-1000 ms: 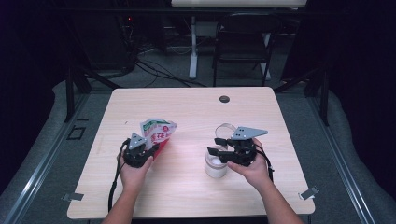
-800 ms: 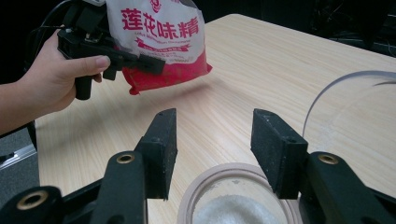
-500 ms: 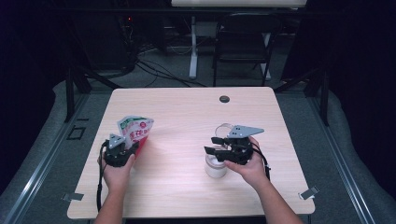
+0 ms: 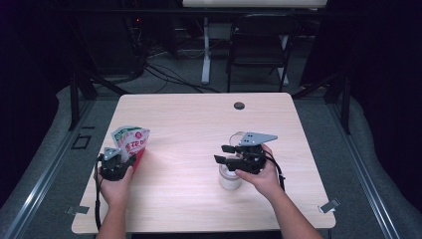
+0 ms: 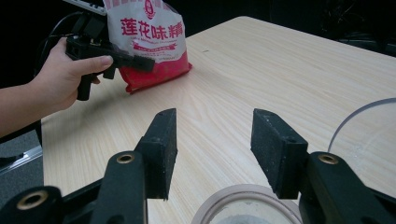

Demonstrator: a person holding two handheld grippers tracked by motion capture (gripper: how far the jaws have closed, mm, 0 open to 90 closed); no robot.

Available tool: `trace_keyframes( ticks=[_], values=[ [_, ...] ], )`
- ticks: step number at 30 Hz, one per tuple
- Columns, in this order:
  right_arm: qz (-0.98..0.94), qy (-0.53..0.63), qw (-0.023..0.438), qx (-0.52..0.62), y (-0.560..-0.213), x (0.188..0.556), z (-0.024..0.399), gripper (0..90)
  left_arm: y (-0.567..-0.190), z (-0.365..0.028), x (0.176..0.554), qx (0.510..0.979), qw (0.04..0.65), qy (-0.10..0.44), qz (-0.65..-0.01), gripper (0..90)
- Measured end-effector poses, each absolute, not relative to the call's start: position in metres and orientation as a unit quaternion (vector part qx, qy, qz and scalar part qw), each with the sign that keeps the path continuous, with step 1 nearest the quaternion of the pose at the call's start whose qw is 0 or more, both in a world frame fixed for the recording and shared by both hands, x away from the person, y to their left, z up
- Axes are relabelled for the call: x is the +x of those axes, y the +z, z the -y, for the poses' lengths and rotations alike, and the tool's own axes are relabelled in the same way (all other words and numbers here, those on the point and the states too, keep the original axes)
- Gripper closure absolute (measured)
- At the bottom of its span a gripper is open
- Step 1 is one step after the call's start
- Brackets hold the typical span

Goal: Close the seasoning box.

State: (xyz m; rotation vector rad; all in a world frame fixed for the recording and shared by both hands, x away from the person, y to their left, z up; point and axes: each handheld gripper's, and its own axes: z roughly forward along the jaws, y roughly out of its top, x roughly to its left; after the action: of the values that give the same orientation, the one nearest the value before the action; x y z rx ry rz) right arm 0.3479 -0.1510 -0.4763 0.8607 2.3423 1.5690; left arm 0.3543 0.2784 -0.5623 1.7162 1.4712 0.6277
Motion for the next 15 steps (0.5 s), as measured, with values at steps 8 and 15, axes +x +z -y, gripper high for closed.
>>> trace_keyframes(
  ticks=[8, 15],
  values=[
    [-0.793, 0.527, 0.095, 0.291, -0.4773, 0.3491, 0.1502, 50.5, -0.5578, -0.279, 0.3492, 0.652, 0.405, 0.266, -0.584, 53.2],
    [-0.792, 0.528, 0.096, 0.291, -0.4772, 0.3489, 0.1499, 50.5, -0.5564, -0.279, 0.3476, 0.643, 0.408, 0.275, -0.587, 45.1]
  ],
)
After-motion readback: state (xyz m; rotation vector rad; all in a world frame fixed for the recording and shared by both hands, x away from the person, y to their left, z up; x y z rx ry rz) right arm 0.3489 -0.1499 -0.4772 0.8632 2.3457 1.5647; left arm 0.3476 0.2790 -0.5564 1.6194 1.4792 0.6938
